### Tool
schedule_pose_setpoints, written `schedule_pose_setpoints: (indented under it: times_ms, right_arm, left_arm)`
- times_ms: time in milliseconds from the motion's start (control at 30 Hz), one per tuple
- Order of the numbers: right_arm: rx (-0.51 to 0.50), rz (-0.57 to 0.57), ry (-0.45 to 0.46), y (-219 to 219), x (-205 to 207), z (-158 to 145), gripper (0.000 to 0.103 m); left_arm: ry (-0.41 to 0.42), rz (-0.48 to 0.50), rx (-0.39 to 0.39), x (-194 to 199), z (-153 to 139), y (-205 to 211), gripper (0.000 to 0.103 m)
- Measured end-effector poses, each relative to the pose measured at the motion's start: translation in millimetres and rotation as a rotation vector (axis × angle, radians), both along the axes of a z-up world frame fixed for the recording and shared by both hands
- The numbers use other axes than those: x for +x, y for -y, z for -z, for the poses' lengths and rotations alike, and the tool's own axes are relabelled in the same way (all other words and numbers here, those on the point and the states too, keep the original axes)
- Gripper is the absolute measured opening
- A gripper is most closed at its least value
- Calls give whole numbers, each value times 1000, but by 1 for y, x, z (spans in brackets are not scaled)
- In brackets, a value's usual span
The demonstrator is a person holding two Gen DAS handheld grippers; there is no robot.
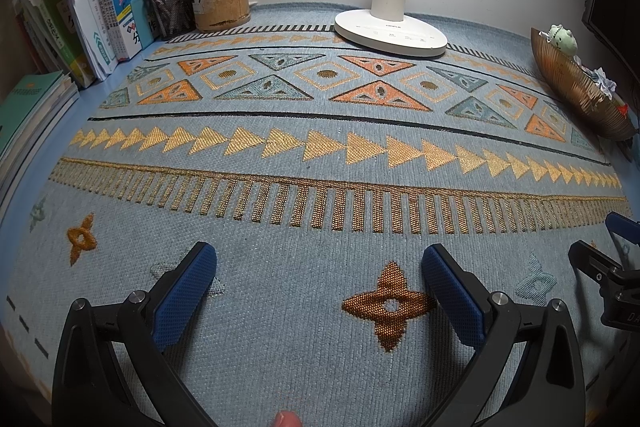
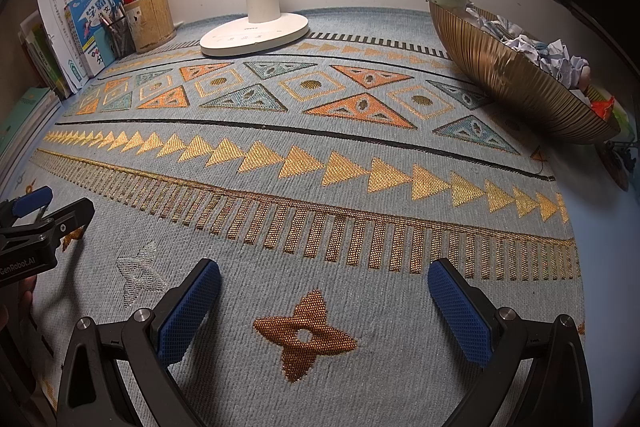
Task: Organize objects
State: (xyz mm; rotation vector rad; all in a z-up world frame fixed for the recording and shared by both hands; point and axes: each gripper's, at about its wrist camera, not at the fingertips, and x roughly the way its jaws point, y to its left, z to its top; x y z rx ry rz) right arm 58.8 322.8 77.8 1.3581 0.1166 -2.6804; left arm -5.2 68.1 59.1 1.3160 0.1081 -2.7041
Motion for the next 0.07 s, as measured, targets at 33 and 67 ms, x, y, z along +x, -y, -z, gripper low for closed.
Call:
schedule_pose_setpoints:
  times_ms: [33,67]
  right_arm:
    - [0,0,0,0,0,0,103]
    - [0,0,0,0,0,0,103]
  left_arm:
    - [0,0,-1,0,0,0,103]
    - [0,0,-1,0,0,0,103]
